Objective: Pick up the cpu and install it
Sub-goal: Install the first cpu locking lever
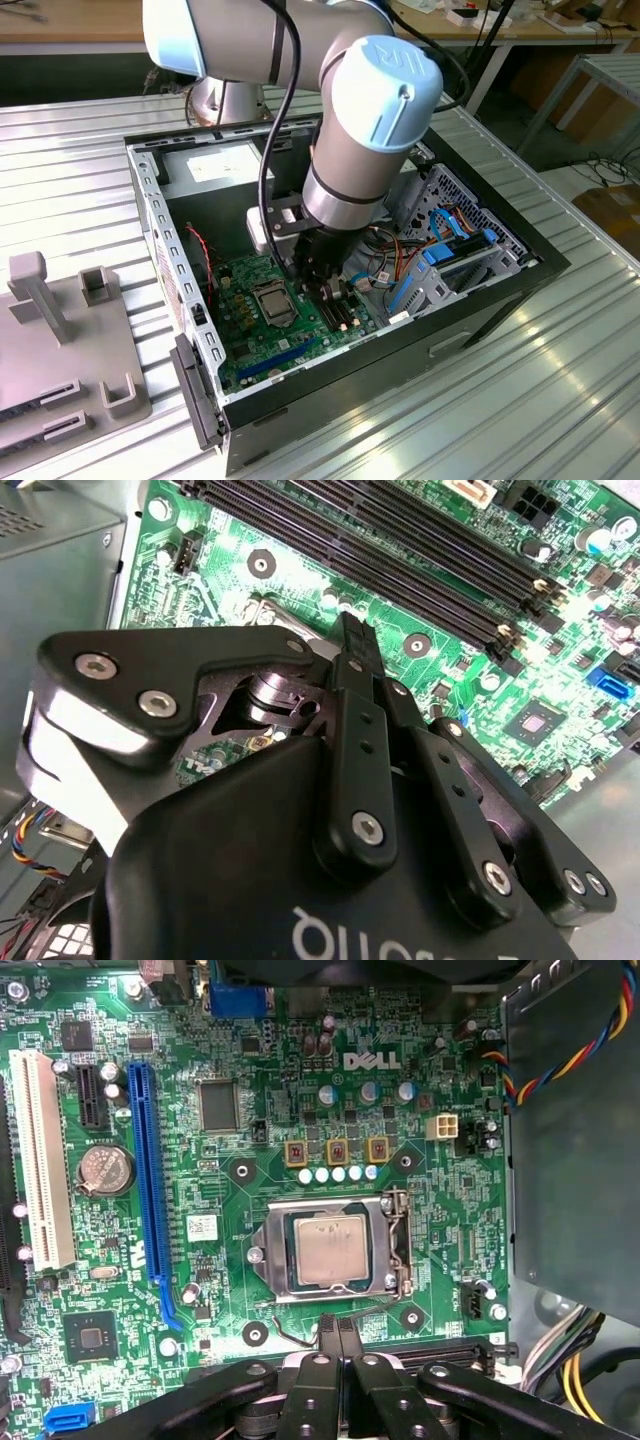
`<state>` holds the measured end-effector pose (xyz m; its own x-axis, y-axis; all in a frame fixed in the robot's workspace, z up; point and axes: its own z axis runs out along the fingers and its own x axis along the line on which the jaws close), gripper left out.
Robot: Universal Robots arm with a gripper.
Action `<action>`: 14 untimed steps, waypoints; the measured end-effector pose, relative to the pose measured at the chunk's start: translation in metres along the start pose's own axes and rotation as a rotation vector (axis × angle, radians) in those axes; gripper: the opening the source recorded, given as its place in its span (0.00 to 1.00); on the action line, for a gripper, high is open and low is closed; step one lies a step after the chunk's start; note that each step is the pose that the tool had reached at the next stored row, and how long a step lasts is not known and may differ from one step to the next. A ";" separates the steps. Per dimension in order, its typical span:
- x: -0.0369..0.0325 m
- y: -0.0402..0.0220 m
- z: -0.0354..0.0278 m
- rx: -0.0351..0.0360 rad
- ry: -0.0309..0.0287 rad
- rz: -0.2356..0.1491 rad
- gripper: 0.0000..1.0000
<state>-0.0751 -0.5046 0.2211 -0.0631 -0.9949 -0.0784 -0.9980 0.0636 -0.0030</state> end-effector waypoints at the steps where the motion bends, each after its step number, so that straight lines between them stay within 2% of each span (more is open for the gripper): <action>1: 0.0003 -0.0001 0.0001 0.0002 0.0000 0.000 0.11; 8: 0.0037 -0.0002 0.0004 0.0009 0.0012 0.000 0.11; 11: 0.0043 -0.0002 0.0006 0.0010 0.0053 0.000 0.11; 14: 0.0048 -0.0004 0.0007 0.0016 0.0133 -0.001 0.11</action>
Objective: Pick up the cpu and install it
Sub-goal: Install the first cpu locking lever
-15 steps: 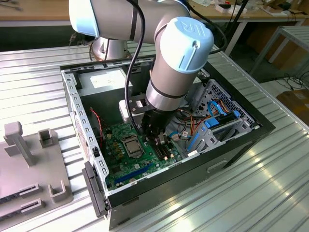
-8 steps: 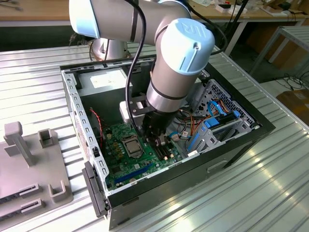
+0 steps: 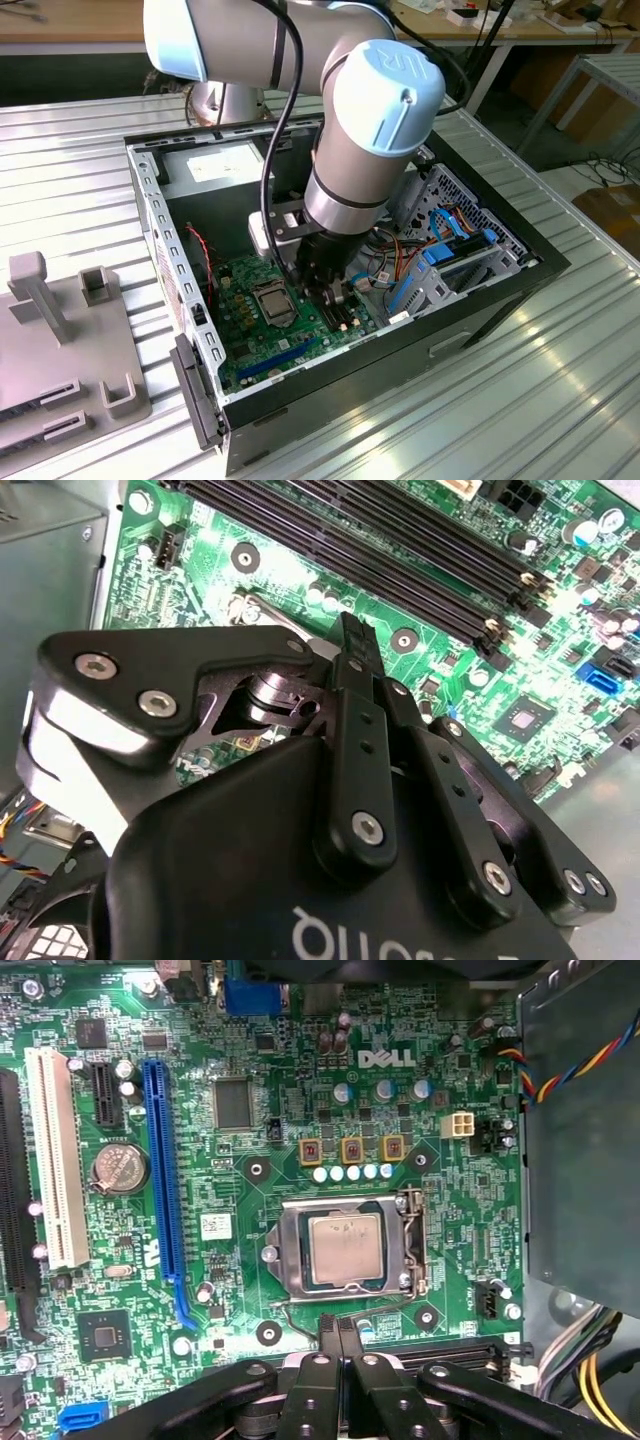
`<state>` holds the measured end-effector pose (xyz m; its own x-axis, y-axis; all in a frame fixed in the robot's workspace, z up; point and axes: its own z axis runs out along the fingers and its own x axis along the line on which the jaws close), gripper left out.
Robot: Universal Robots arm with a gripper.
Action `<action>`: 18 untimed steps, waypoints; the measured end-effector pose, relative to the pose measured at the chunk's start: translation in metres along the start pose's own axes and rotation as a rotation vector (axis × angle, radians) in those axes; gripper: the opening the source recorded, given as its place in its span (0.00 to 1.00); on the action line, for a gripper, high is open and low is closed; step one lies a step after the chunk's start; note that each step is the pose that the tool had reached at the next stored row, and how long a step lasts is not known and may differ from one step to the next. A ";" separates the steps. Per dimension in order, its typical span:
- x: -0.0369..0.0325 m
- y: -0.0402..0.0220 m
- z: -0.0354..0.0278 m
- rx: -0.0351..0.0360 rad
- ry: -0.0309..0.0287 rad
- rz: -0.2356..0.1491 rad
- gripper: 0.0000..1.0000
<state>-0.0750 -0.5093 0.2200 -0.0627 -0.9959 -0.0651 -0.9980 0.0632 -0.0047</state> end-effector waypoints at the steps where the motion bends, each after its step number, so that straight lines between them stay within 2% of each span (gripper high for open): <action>1: 0.0001 0.0000 0.0000 0.0002 0.0034 0.000 0.11; 3: 0.0003 0.0001 0.0001 0.0009 0.0137 0.000 0.11; 4: 0.0005 0.0000 0.0001 0.0014 0.0213 0.000 0.11; 8: 0.0008 0.0001 0.0002 0.0022 0.0373 0.000 0.11; 15: -0.0002 0.0002 0.0027 0.0023 0.0373 0.000 0.11; 18: -0.0027 0.0003 0.0033 0.0023 0.0375 0.000 0.11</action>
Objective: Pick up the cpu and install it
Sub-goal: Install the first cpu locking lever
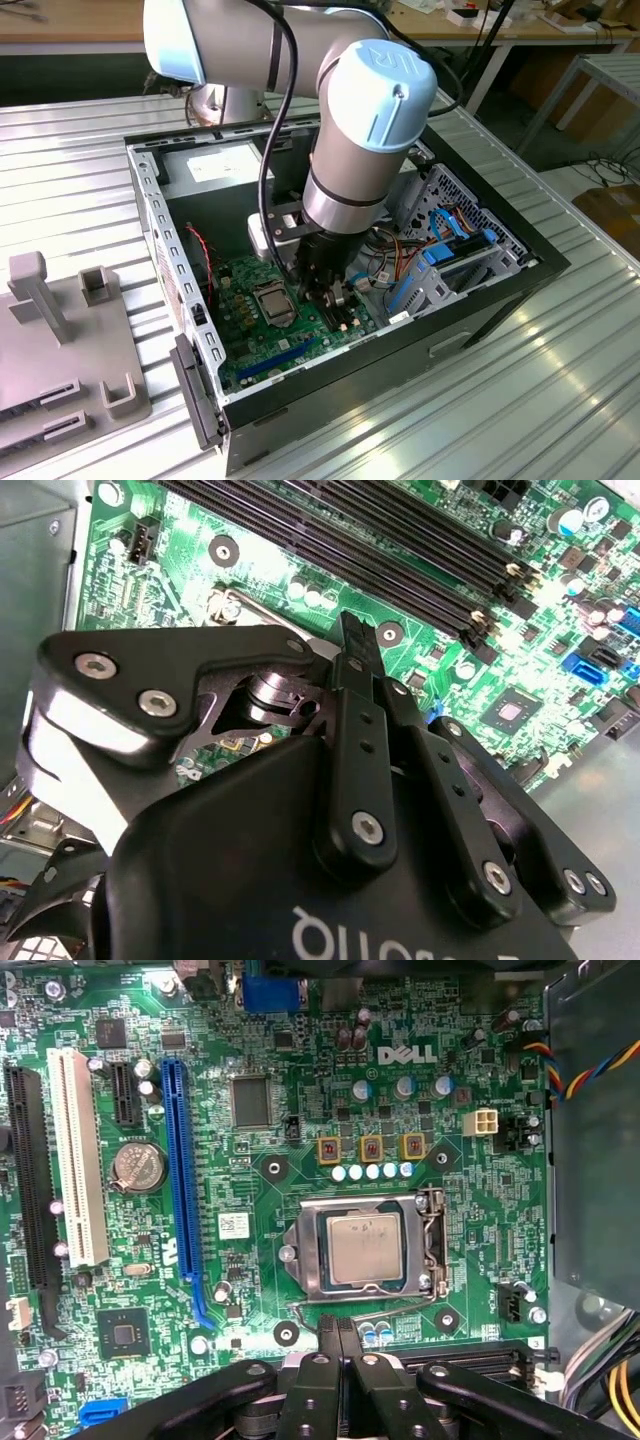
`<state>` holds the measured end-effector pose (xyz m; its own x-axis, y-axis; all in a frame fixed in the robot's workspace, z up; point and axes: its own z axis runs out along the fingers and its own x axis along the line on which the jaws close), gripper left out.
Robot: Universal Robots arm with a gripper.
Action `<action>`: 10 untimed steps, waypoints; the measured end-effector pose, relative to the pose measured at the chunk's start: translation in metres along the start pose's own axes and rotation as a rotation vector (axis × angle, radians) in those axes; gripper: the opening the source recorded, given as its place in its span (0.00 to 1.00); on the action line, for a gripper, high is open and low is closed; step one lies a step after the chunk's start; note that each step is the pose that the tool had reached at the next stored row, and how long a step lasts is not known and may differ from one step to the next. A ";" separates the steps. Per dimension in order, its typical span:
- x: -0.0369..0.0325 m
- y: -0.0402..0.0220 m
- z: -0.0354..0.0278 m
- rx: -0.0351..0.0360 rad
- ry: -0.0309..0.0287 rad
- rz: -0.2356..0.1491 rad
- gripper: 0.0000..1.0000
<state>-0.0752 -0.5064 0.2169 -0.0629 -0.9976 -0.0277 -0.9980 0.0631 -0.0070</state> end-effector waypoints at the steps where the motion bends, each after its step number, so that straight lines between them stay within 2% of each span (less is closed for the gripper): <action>1: -0.0006 0.0001 0.0002 0.0000 -0.0001 0.000 0.11; 6: -0.0014 0.0003 0.0026 0.0003 0.0044 0.000 0.11; 10: -0.0013 0.0004 0.0058 0.0004 0.0056 -0.001 0.11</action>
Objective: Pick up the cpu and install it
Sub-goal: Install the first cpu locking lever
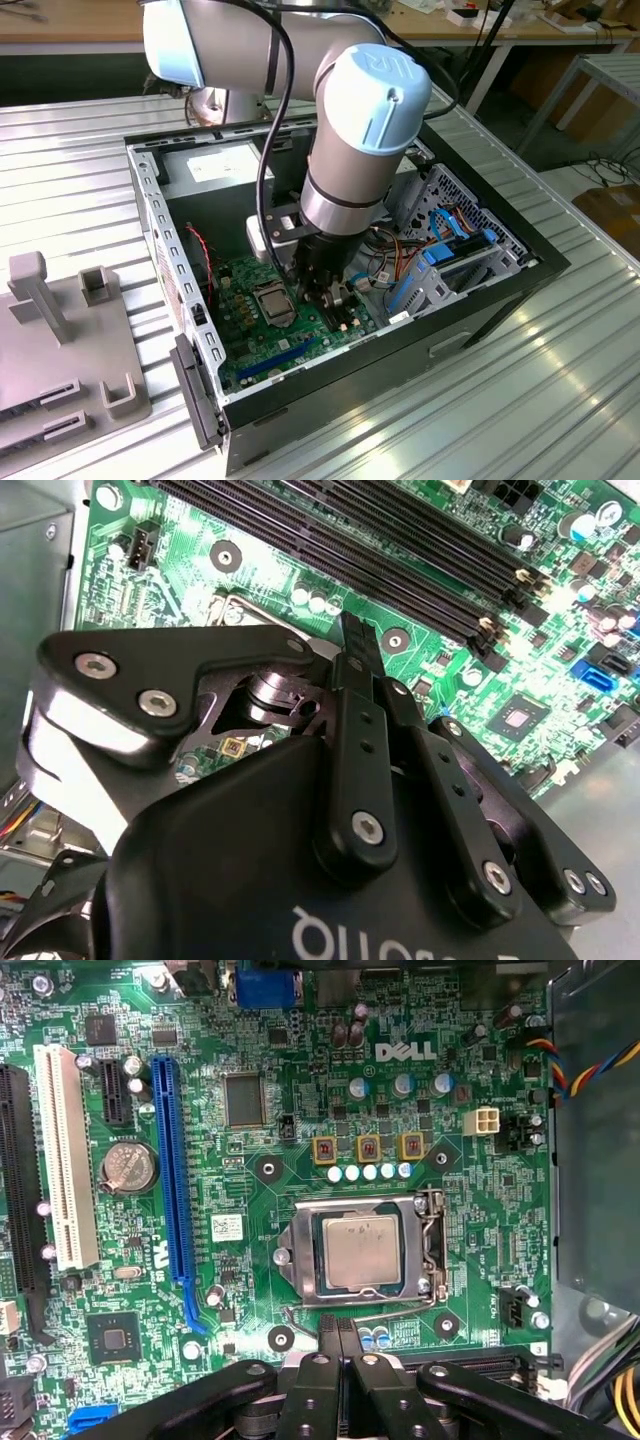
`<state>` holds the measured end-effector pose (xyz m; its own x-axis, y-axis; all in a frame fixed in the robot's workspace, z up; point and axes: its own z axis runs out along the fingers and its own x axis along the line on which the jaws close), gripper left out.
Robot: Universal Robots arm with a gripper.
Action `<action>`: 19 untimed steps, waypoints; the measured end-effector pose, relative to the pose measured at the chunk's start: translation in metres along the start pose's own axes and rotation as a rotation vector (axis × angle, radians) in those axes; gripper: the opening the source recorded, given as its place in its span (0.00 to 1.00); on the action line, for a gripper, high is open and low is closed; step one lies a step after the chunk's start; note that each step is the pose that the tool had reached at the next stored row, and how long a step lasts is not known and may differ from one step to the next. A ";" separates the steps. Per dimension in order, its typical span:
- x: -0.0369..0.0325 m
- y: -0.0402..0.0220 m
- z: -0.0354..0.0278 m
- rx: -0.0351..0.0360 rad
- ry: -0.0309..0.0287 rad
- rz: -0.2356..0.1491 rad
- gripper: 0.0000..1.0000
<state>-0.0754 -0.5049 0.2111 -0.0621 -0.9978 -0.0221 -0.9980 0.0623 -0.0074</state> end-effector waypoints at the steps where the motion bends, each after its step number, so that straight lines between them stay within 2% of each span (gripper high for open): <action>1: 0.0000 0.0000 0.0009 -0.0001 0.0002 0.000 0.11; 6: 0.0001 0.0000 0.0053 0.0005 0.0002 -0.002 0.11; 11: 0.0001 0.0000 0.0065 0.0007 0.0025 -0.006 0.11; 19: 0.0001 -0.0022 0.0066 0.0014 0.0190 -0.012 0.11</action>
<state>-0.0732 -0.5050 0.2045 -0.0502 -0.9987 -0.0030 -0.9987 0.0502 -0.0090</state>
